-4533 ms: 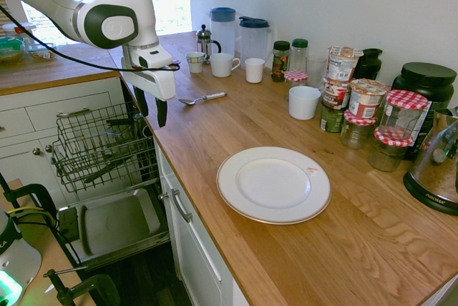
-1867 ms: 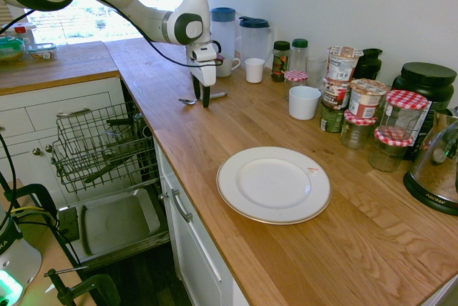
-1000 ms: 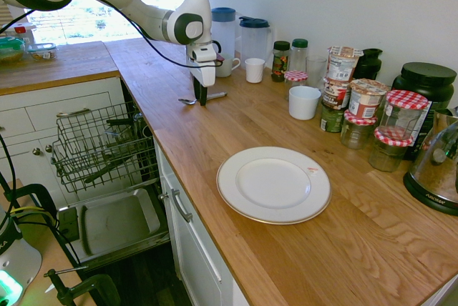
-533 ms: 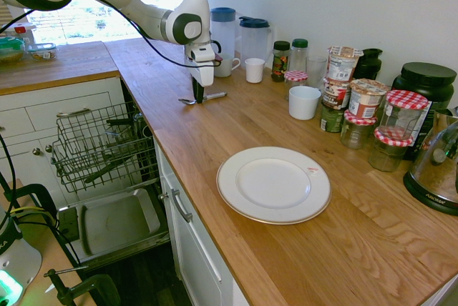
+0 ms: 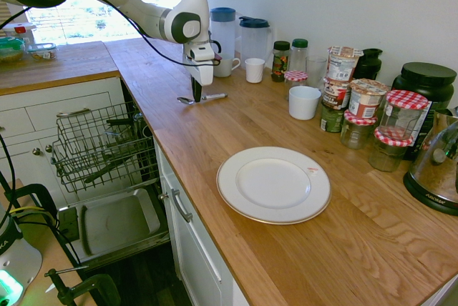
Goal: Put the spoon in the dishwasher
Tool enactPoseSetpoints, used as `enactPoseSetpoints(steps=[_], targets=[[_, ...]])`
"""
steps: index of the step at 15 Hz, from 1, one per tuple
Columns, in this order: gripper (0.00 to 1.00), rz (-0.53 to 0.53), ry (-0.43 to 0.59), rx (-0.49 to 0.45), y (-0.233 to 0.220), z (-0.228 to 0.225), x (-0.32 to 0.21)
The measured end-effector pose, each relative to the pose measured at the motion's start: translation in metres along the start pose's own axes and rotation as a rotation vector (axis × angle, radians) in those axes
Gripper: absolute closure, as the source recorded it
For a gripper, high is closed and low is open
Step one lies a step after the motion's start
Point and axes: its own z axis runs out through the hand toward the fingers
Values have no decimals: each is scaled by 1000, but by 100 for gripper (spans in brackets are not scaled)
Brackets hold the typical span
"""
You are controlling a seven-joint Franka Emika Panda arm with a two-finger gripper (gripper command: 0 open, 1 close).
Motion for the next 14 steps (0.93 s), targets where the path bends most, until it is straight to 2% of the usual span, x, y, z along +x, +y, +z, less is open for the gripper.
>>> enactPoseSetpoints(steps=[4,6,10,14], targets=[[100,-29,22,56,38,-71,-43],[100,-40,28,59,67,-89,-81],[100,-82,9,22,135,-83,-180],[100,-118,17,38,214,-59,-289]])
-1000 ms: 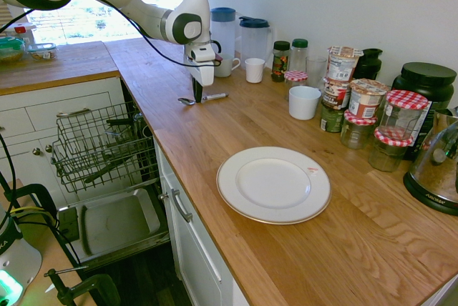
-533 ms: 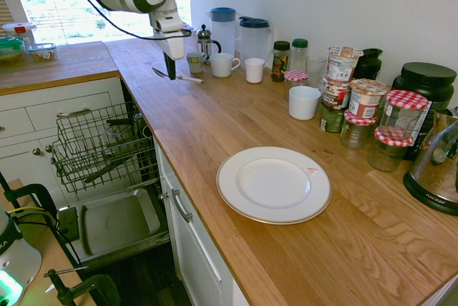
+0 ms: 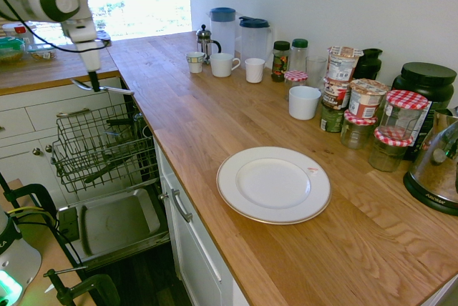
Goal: Put the spoon in the dishwasher
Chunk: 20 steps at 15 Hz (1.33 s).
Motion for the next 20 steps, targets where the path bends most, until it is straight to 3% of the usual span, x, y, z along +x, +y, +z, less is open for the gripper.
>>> enactPoseSetpoints(steps=[4,12,20], targets=[[100,-46,9,-12,27,37,-74],[100,-59,-35,-123,-11,153,-84],[100,4,62,-95,-26,176,-90]])
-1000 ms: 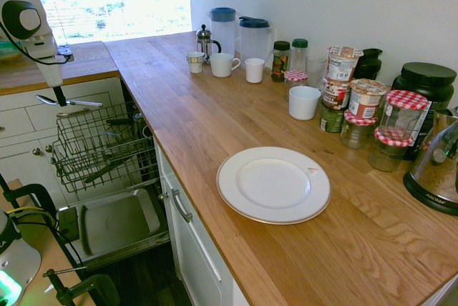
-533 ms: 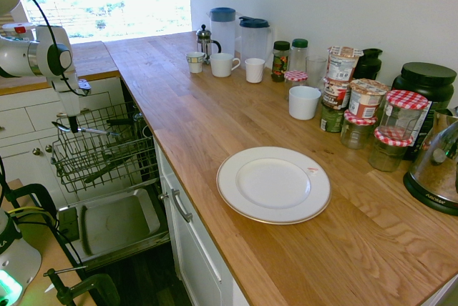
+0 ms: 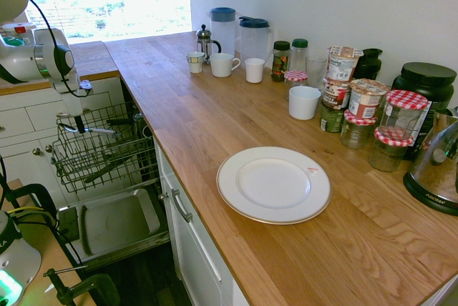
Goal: Put the spoon in the dishwasher
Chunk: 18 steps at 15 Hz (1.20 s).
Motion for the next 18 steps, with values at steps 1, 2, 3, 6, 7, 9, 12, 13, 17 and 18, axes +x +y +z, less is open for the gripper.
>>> enactPoseSetpoints(steps=[1,2,3,6,7,9,12,13,17,18], targets=[[100,14,-3,-3,-1,12,3],[100,23,-6,-5,-2,23,7],[100,31,-11,-8,-3,33,11],[100,55,-18,-25,-10,62,22],[100,60,-17,-32,-13,71,24],[100,60,-18,-38,-20,86,28],[100,52,-12,-45,-28,105,31],[100,50,-8,-45,-30,110,32],[0,31,-13,-37,-34,123,36],[0,28,-15,-33,-35,125,37]])
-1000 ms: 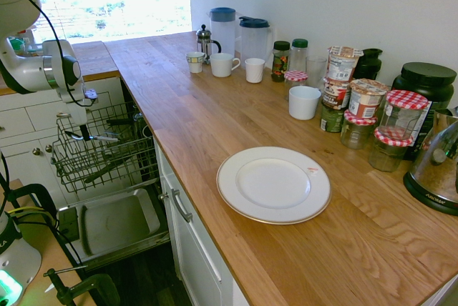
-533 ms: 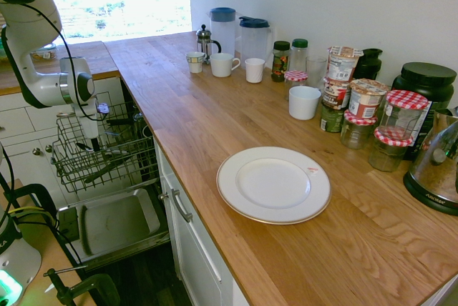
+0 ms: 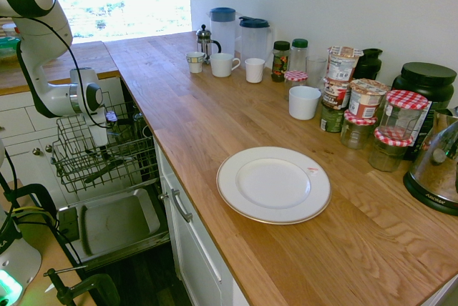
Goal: Put the spoon in the dishwasher
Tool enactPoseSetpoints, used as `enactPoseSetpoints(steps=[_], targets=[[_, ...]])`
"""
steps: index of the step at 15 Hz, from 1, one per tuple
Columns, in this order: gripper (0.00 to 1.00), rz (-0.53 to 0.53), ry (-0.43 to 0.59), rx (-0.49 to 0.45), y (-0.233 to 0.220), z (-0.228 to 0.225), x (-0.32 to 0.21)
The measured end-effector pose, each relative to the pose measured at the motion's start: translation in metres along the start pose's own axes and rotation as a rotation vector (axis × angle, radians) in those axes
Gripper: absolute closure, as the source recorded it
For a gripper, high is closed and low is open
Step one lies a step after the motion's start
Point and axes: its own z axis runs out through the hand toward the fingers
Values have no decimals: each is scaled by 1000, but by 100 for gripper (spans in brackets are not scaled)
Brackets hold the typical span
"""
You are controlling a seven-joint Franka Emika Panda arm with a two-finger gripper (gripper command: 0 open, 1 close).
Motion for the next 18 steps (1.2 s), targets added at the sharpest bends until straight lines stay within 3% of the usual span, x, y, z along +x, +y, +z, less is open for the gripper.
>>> enactPoseSetpoints(steps=[10,13,18], targets=[[0,-21,1,18,-2,-9,-1],[0,-24,18,43,10,-45,-2],[0,-13,78,74,30,-143,-3]])
